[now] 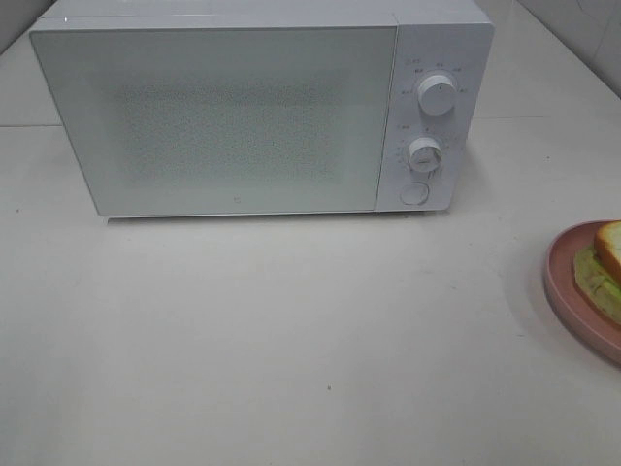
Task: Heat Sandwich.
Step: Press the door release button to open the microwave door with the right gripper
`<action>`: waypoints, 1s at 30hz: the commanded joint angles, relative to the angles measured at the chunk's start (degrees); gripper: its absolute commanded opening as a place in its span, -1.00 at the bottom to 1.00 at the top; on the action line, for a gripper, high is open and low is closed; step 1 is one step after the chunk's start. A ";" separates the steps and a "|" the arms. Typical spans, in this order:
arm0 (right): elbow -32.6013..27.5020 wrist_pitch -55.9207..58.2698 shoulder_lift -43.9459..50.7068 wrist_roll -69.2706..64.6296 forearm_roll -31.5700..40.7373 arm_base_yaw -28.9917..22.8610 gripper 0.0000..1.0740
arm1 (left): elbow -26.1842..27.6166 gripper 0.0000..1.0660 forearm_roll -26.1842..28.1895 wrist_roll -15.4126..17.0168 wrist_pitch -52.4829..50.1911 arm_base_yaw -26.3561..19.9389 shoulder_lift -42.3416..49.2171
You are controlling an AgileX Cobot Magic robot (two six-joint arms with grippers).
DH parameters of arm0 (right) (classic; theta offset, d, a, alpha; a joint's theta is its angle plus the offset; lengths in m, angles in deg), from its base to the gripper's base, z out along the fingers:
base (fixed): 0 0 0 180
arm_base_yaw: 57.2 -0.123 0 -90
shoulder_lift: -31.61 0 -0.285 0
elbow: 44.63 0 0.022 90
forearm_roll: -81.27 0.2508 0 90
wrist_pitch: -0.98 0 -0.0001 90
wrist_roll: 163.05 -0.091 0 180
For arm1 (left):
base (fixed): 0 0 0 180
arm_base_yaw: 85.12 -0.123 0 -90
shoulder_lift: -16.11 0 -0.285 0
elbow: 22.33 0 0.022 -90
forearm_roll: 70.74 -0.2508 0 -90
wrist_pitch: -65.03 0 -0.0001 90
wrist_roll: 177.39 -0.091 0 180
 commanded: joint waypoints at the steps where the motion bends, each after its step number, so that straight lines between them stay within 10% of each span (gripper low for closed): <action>1: -0.06 -0.46 1.60 0.34 -0.23 -0.11 0.35 | -0.06 0.88 0.23 -0.11 -0.74 0.17 1.32; 30: 2.01 -15.70 -15.36 0.34 0.69 -0.11 0.35 | -0.06 0.88 0.23 -0.11 -0.74 0.17 0.92</action>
